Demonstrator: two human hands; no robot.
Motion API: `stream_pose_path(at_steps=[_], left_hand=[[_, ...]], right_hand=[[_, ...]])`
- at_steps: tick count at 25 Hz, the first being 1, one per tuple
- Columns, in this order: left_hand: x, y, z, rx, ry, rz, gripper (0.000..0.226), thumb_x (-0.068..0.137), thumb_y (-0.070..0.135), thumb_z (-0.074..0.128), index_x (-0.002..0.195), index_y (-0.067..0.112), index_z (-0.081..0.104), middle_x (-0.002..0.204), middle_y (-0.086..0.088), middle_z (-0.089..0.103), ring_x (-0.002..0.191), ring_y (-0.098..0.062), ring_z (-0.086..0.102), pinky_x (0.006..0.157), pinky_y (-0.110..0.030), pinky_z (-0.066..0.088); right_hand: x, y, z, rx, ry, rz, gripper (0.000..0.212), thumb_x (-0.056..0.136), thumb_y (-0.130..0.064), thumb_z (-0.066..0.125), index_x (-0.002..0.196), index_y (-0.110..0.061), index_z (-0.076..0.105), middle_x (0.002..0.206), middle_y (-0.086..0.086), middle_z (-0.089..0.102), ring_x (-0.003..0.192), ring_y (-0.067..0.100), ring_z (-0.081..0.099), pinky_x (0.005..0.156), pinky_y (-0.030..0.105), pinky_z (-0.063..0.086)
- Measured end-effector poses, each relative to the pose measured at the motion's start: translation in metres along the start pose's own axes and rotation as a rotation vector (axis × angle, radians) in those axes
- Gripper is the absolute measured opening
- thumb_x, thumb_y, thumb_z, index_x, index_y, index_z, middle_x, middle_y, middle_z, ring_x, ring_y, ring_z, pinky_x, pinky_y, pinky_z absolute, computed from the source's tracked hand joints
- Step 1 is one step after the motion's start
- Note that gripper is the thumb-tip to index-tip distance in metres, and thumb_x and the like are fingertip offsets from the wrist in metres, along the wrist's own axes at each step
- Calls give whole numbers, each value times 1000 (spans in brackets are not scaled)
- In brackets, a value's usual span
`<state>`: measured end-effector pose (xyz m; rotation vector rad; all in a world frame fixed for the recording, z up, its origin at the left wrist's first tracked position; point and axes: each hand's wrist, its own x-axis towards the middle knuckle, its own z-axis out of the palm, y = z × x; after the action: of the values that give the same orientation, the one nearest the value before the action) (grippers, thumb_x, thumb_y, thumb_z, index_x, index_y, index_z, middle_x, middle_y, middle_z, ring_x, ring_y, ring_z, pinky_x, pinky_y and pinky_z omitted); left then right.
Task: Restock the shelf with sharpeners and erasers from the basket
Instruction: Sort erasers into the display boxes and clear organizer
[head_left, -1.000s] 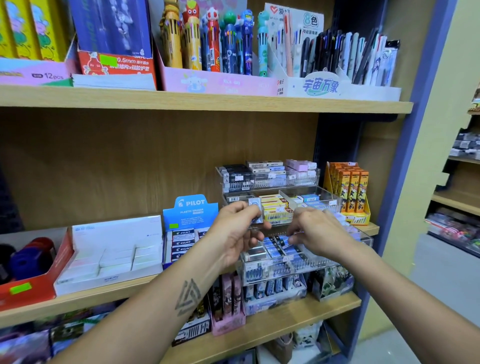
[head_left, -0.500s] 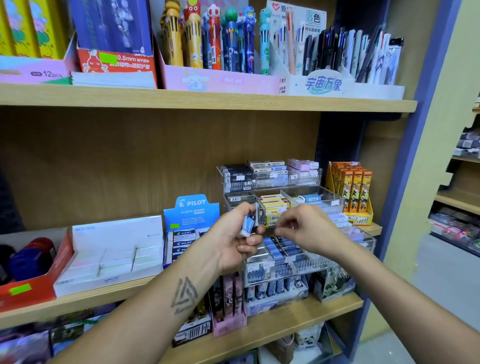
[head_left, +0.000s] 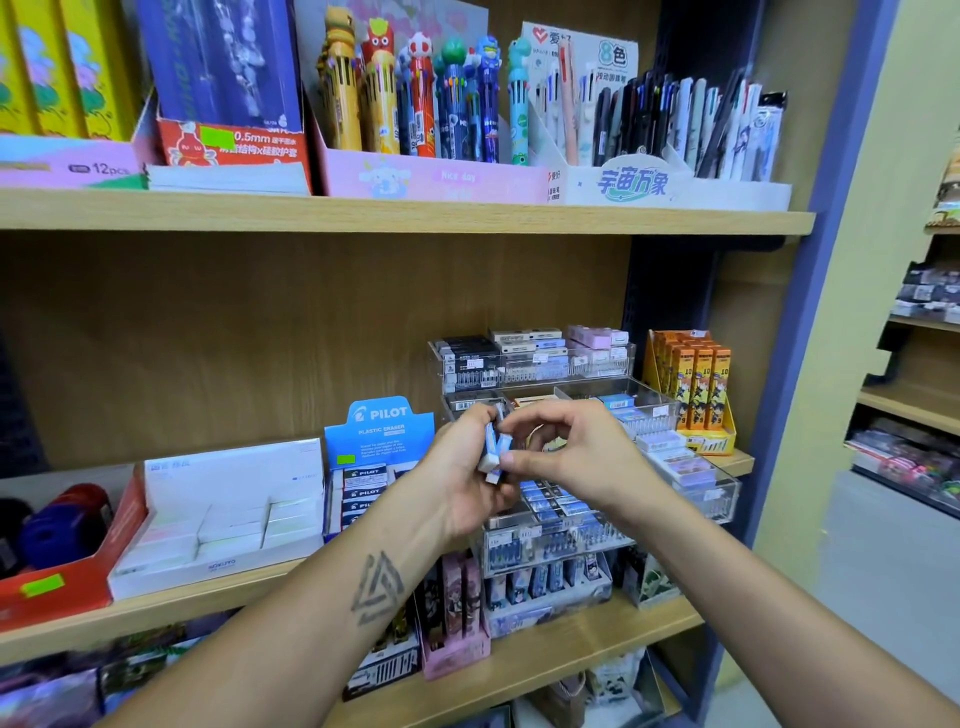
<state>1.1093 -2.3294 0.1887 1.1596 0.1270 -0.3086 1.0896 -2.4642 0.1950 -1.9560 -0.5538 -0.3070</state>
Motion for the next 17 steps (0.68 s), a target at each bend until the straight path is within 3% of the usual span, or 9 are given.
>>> stream_pose_path(at_steps=[5, 7, 9, 11, 13, 15, 17], left_hand=[[0, 2, 9, -124, -11, 11, 28, 101, 31, 39, 107, 15, 60, 89, -11, 67, 59, -20, 62, 56, -27, 54], [0, 3, 11, -132, -11, 7, 30, 102, 32, 38, 106, 12, 60, 84, -12, 65, 63, -23, 62, 58, -35, 59], [0, 5, 10, -114, 48, 17, 29, 103, 32, 43, 100, 9, 60, 74, -12, 55, 60, -25, 58, 52, -35, 58], [-4, 6, 8, -23, 107, 33, 25, 103, 31, 49, 98, 8, 56, 71, -10, 48, 50, -18, 48, 37, -19, 42], [-5, 6, 5, 76, 96, 40, 22, 100, 31, 56, 99, 10, 52, 68, -7, 45, 40, -10, 36, 31, -12, 21], [-8, 5, 5, 156, 61, 36, 29, 95, 40, 62, 99, 13, 51, 67, -5, 46, 37, -8, 31, 32, -11, 15], [-10, 4, 3, 161, 17, 1, 32, 95, 46, 54, 92, 15, 50, 66, -4, 47, 40, -9, 30, 35, -12, 14]], right_hand=[[-6, 2, -3, 107, 11, -37, 22, 76, 3, 79, 88, -16, 77, 86, 1, 75, 81, 14, 67, 79, 33, 56], [-7, 0, -10, 252, 77, -33, 23, 76, 5, 79, 91, -12, 77, 90, 8, 75, 84, 20, 70, 80, 34, 57], [-3, 2, -28, 293, 154, 5, 23, 77, 4, 78, 96, -9, 77, 90, 9, 76, 83, 16, 71, 75, 25, 57], [2, 13, -47, -147, 57, 27, 29, 79, -1, 79, 104, -14, 76, 89, 1, 75, 83, 10, 70, 74, 23, 56], [7, 27, -51, -641, -176, 39, 35, 79, -5, 80, 110, -20, 74, 91, -6, 72, 84, 8, 67, 80, 26, 56], [8, 37, -46, -846, -327, 48, 35, 80, -7, 80, 108, -25, 73, 92, -10, 70, 85, 7, 65, 80, 27, 55], [8, 39, -41, -932, -361, 33, 32, 81, -6, 78, 103, -29, 72, 89, -13, 69, 87, 8, 65, 79, 30, 55]])
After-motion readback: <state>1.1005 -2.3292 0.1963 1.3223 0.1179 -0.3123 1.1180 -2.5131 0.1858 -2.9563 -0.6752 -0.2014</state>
